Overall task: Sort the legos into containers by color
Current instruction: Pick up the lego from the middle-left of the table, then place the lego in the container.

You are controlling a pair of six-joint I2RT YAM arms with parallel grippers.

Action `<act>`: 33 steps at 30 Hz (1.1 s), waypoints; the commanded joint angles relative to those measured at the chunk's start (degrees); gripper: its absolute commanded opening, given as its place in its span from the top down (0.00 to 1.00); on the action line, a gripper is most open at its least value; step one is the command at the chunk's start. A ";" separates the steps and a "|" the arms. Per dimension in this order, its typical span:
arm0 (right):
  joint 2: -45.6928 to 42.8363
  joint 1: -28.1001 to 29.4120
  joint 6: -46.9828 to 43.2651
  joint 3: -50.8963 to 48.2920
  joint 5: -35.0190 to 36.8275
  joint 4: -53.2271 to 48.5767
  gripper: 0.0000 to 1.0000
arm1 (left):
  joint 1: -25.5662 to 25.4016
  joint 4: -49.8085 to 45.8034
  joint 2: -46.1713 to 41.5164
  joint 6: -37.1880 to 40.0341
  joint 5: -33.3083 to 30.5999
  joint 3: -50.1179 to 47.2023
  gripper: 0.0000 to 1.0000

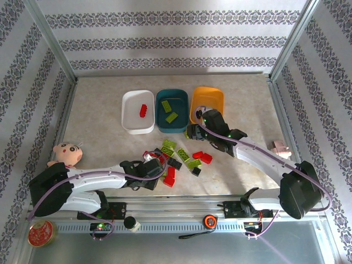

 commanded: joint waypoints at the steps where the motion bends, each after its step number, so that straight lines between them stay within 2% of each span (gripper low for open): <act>1: -1.96 -1.49 1.08 -1.77 -0.15 0.72 0.32 | -0.85 0.26 -1.44 0.34 0.44 1.46 0.70; 7: -5.14 -4.37 2.20 -4.52 0.11 1.57 0.32 | -0.96 -4.63 -10.86 0.21 -0.29 5.12 0.73; 10: -7.82 -5.62 3.13 -6.50 1.17 2.08 0.32 | 2.40 -1.73 -9.32 4.61 1.66 10.46 0.74; 13: -10.63 -6.65 4.46 -8.89 2.71 2.26 0.32 | 9.12 7.12 -1.89 8.04 8.92 16.17 0.76; 15: -12.43 -7.13 5.38 -10.63 3.73 2.51 0.32 | 11.86 12.39 4.84 10.38 11.02 21.68 0.77; 20: -15.87 -7.59 6.07 -13.41 5.46 1.52 0.32 | 16.49 16.28 25.59 12.99 16.90 41.43 0.77; 24: -17.78 -7.59 6.89 -15.60 5.47 0.62 0.32 | 19.30 13.95 39.86 12.60 19.64 58.01 0.78; 27: -18.92 -7.58 7.46 -16.96 4.91 0.26 0.32 | 19.77 8.33 48.46 14.33 18.02 70.40 0.77; 33: -20.13 -7.57 7.65 -18.23 3.13 -0.53 0.32 | 21.13 2.67 60.49 12.47 18.91 87.18 0.64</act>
